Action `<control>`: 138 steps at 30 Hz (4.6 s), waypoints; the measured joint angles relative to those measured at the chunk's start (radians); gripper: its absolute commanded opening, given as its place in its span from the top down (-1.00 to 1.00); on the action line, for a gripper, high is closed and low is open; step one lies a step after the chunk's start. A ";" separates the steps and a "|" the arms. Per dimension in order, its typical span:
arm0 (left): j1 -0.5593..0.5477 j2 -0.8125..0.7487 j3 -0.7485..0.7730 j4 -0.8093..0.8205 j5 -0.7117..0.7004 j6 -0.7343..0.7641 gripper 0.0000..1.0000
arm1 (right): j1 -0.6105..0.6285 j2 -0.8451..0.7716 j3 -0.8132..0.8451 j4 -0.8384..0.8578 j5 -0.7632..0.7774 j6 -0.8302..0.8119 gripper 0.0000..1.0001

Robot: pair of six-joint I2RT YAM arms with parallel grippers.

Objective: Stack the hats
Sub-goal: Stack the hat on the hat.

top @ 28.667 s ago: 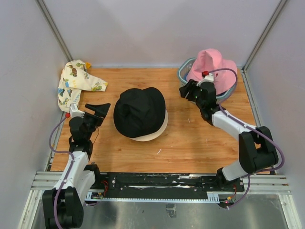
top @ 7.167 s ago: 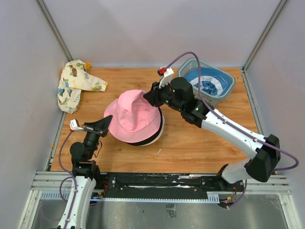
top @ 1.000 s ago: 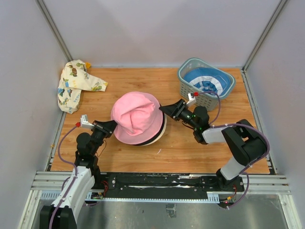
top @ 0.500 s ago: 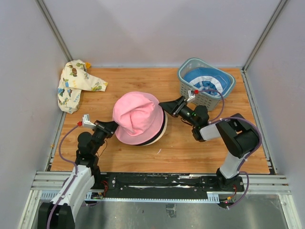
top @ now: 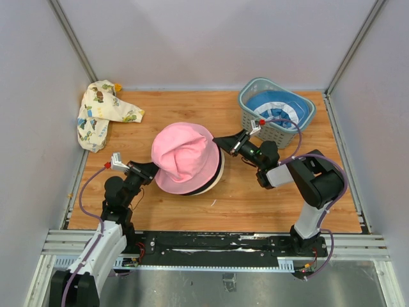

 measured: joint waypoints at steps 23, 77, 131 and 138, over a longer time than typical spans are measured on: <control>-0.013 -0.204 0.018 -0.204 -0.116 -0.015 0.96 | -0.029 -0.074 -0.107 -0.066 0.029 -0.108 0.99; -0.030 -0.094 0.000 -0.166 -0.085 0.015 0.52 | -0.011 -0.610 -0.168 -0.704 0.274 -0.430 -0.12; -0.131 -0.126 0.023 -0.223 -0.176 0.045 0.23 | 0.098 -0.246 -0.222 -0.205 0.098 -0.165 0.99; -0.132 -0.144 0.023 -0.248 -0.216 0.043 0.32 | 0.080 -0.150 -0.237 -0.088 0.095 -0.146 0.99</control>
